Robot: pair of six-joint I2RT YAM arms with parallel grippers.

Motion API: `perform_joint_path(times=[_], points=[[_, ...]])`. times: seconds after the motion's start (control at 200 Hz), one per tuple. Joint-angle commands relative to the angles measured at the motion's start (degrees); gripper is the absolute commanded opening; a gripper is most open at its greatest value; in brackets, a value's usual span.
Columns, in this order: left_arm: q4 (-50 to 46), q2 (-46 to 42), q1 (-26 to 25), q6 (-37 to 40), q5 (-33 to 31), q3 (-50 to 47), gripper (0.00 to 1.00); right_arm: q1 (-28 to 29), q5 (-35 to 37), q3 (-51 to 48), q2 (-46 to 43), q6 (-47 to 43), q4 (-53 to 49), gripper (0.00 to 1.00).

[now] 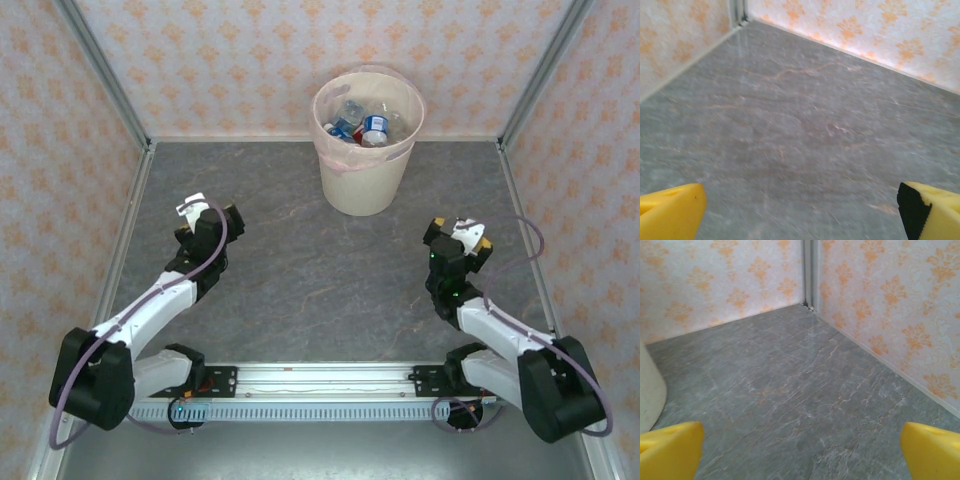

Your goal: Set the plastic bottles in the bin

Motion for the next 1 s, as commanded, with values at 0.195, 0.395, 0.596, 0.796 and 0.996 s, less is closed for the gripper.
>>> perform_joint_path(times=[0.195,0.395,0.596,0.796,0.996], points=[[21.07,9.09,6.14,14.62,-3.11,-7.15,0.99,-6.16,-2.02,0.07,10.19,-0.75,18.5,1.0],[39.7,13.53,7.8,18.92,-3.16,-13.45,1.0,-9.54,-6.62,-1.86,17.45,-0.95,28.84,1.0],[52.06,14.26,11.26,19.21,6.45,-16.9,1.0,-12.87,-12.4,-4.58,21.14,-0.48,37.72,1.0],[71.98,20.41,12.07,21.99,10.67,-23.8,1.0,-13.08,-21.9,-9.08,23.74,-3.94,47.39,1.0],[71.82,21.63,13.55,21.8,15.35,-23.22,1.0,-13.32,-21.86,-7.18,25.95,-4.0,46.98,1.0]])
